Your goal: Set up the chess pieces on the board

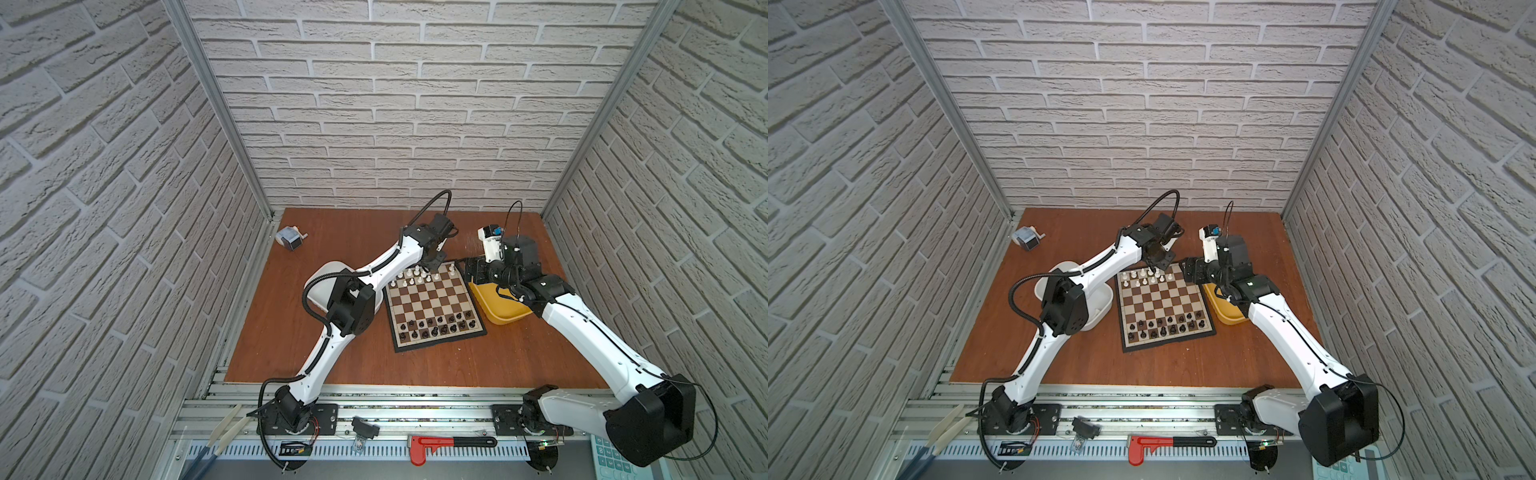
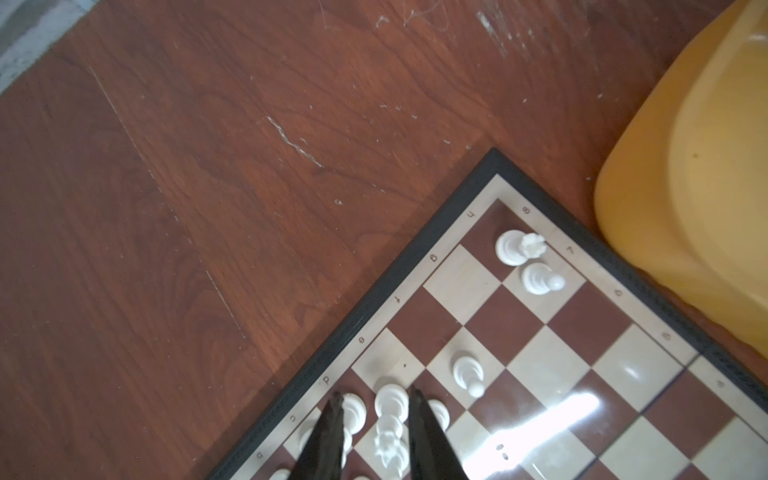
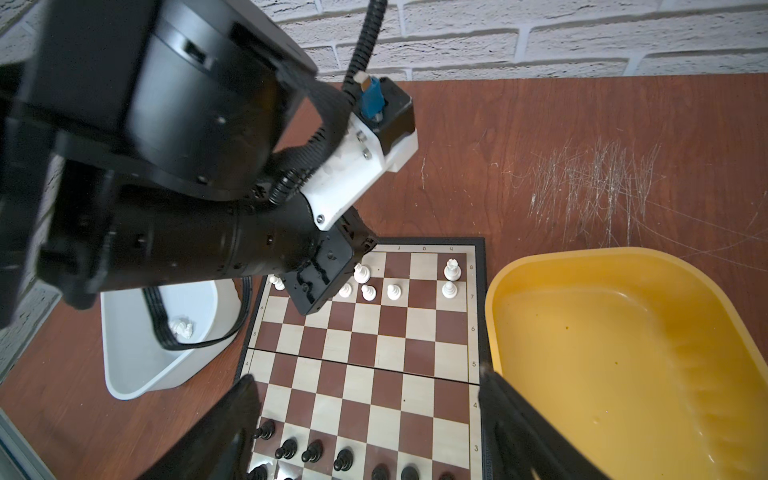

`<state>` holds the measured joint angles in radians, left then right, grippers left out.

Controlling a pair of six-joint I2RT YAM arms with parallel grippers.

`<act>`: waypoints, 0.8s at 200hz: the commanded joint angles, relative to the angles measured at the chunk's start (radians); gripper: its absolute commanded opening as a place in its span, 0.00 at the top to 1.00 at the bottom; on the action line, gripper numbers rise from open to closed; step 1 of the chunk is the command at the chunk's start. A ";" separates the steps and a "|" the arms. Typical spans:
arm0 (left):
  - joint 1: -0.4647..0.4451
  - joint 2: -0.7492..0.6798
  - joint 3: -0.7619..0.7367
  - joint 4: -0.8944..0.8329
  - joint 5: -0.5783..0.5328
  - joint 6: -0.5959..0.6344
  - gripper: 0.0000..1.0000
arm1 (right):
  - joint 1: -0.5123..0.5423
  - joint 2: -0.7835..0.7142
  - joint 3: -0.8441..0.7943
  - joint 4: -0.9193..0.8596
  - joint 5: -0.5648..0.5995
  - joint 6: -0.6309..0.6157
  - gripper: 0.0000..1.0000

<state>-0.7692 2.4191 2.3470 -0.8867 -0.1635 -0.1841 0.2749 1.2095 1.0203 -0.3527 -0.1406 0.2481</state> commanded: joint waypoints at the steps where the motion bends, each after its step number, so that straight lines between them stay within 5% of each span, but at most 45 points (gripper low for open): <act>1: -0.004 -0.066 -0.028 -0.022 0.008 -0.010 0.72 | 0.004 -0.004 0.000 0.031 -0.014 -0.003 0.17; 50: -0.013 -0.101 -0.168 0.011 0.038 -0.030 0.76 | 0.004 -0.002 -0.006 0.036 -0.028 -0.007 0.17; 160: -0.005 -0.031 -0.131 0.007 0.042 -0.045 0.73 | 0.004 0.003 -0.005 0.037 -0.034 -0.010 0.18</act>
<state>-0.7753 2.3543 2.1899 -0.8845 -0.1257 -0.2180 0.2749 1.2098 1.0203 -0.3519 -0.1631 0.2474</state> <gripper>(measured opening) 0.268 0.818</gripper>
